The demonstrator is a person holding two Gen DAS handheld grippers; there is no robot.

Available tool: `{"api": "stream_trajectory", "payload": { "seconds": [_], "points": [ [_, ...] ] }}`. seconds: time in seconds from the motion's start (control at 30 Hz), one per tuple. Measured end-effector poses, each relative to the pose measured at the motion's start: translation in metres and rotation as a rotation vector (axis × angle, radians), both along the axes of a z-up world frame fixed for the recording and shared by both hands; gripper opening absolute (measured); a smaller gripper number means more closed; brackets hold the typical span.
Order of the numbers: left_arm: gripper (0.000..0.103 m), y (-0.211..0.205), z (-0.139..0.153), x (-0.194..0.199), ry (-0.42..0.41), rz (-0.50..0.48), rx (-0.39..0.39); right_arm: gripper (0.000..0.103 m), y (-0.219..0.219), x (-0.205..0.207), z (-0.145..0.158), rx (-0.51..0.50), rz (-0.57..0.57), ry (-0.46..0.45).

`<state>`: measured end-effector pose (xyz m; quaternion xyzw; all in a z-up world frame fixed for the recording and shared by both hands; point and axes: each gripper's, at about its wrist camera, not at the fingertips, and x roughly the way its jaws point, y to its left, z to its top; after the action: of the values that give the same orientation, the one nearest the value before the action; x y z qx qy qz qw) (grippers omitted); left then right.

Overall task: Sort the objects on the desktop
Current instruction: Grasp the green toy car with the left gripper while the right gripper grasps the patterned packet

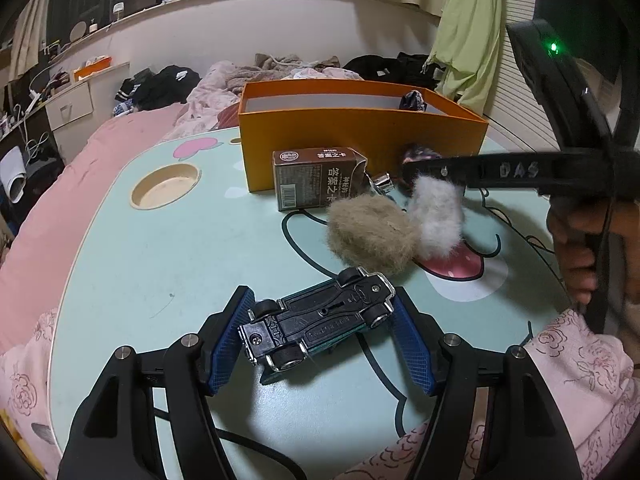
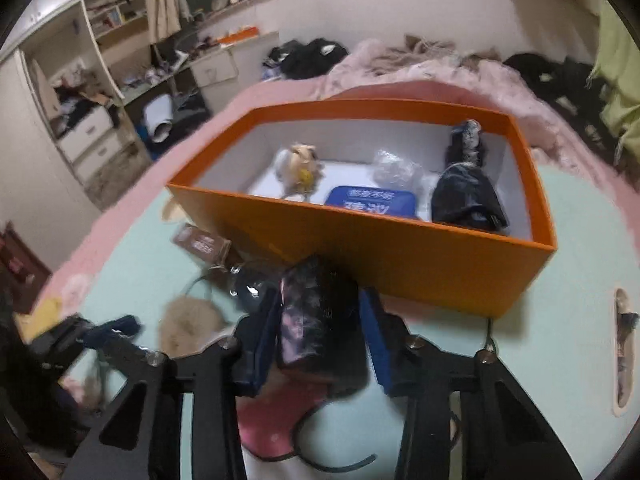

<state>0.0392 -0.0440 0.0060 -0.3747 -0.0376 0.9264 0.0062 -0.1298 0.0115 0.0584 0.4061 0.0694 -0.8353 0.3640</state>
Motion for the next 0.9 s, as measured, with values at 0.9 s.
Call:
{"api": "stream_trajectory", "payload": {
  "seconds": [0.9],
  "points": [
    [0.069, -0.019, 0.071, -0.018, 0.184, -0.025, 0.102, 0.027, 0.074, 0.013, 0.071, -0.364, -0.025, 0.096]
  ]
}}
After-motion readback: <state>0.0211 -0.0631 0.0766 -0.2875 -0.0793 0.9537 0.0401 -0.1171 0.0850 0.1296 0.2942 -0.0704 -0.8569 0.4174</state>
